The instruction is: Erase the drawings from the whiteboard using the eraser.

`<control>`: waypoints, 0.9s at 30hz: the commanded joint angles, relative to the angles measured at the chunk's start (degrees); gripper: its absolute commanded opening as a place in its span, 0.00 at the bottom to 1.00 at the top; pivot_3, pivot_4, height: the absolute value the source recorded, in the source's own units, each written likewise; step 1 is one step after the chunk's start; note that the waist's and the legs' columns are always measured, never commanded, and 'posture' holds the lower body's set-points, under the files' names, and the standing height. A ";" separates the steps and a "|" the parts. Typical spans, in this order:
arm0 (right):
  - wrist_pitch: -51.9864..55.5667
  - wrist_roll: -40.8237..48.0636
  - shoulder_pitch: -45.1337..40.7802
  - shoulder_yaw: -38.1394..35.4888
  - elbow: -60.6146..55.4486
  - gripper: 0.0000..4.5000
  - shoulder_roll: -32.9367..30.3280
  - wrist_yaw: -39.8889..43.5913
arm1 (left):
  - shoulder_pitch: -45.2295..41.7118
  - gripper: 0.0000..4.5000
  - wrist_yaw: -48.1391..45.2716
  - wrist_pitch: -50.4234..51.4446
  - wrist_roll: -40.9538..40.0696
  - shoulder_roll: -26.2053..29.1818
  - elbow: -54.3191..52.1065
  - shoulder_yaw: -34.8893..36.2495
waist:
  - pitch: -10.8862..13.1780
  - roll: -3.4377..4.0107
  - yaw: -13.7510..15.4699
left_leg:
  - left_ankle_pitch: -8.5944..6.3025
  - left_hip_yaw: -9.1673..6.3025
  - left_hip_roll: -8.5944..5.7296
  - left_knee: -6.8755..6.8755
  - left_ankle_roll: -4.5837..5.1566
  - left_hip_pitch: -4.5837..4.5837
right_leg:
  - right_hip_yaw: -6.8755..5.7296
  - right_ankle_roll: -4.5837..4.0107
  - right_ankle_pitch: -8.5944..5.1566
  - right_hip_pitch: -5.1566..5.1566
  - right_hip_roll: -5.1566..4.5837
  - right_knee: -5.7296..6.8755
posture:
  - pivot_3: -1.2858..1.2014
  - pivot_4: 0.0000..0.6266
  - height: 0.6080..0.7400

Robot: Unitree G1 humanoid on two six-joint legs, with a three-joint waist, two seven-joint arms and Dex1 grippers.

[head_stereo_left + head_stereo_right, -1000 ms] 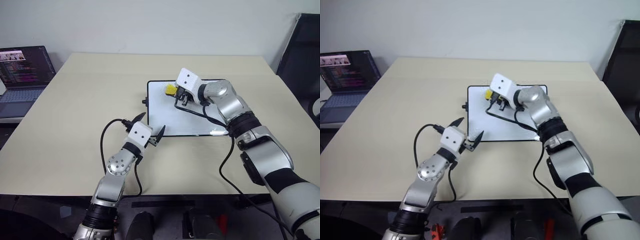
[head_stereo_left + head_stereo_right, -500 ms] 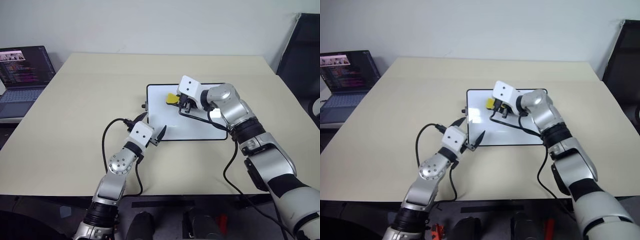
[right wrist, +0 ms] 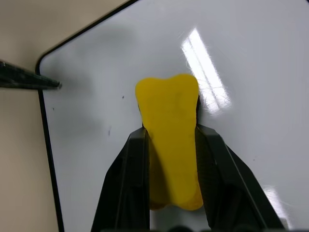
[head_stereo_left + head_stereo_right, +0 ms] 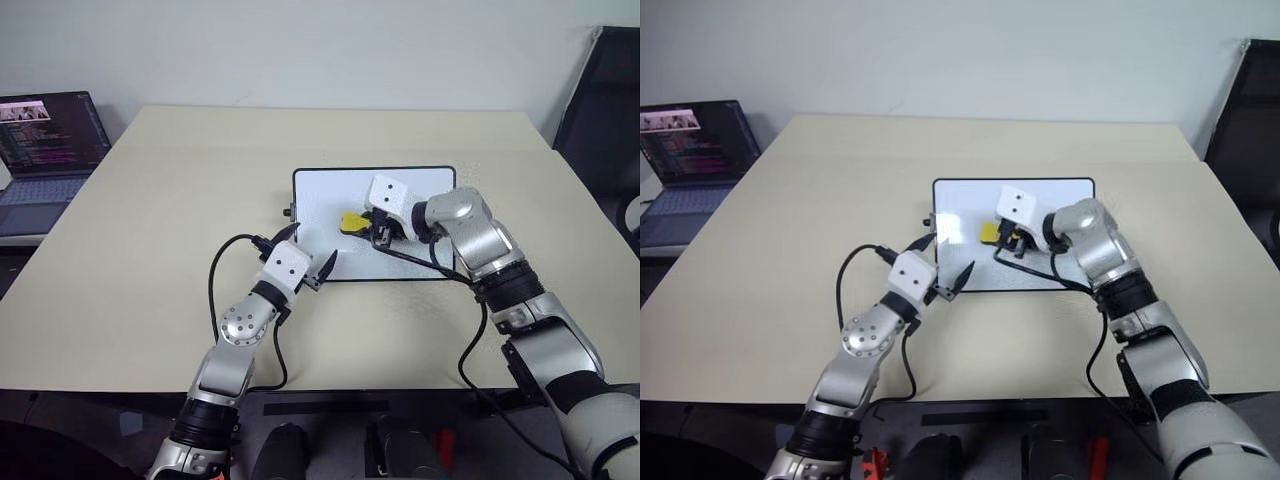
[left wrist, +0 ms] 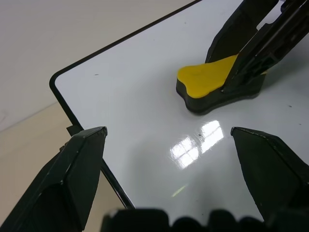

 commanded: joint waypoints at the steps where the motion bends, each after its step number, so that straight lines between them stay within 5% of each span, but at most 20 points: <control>1: 5.90 4.13 2.78 -5.62 -9.67 0.22 -1.22 -2.26 | -0.70 1.00 -0.58 -1.36 -0.78 0.00 -1.22 0.08 | 0.02 0.01 0.13 | 0.00 -0.01 -0.01 -0.01 0.00 -0.06 | -0.02 0.16 0.06 -0.04 0.00 -0.03 | 0.52 0.24 1.00; 8: 22.02 9.73 15.88 -15.01 -36.27 0.22 -3.69 -9.30 | -3.01 1.00 -4.99 -2.30 -3.92 0.26 -0.22 -0.10 | 0.03 0.02 0.99 | -0.03 -0.06 -0.05 -0.05 -0.03 -1.05 | -0.13 0.01 0.22 -0.95 0.02 0.01 | 0.52 0.24 1.00; 16: 41.58 12.50 28.27 -28.26 -56.06 0.22 -10.33 -16.26 | -11.82 1.00 -24.00 -1.89 -16.07 -0.88 3.89 -4.17 | 0.04 0.01 1.15 | -0.05 0.02 -0.14 0.02 -0.06 -1.13 | -0.27 0.32 0.03 -0.84 0.01 -0.21 | 0.52 0.24 1.00; 27: 53.00 17.68 38.57 -42.46 -56.49 0.22 -9.48 -21.57 | -20.88 1.00 -49.32 -3.70 -22.26 1.15 17.41 -7.97 | 0.06 0.08 0.64 | -0.05 0.03 -0.13 -0.01 -0.05 -0.98 | -0.19 0.18 0.03 -0.78 0.53 -0.22 | 0.52 0.24 1.00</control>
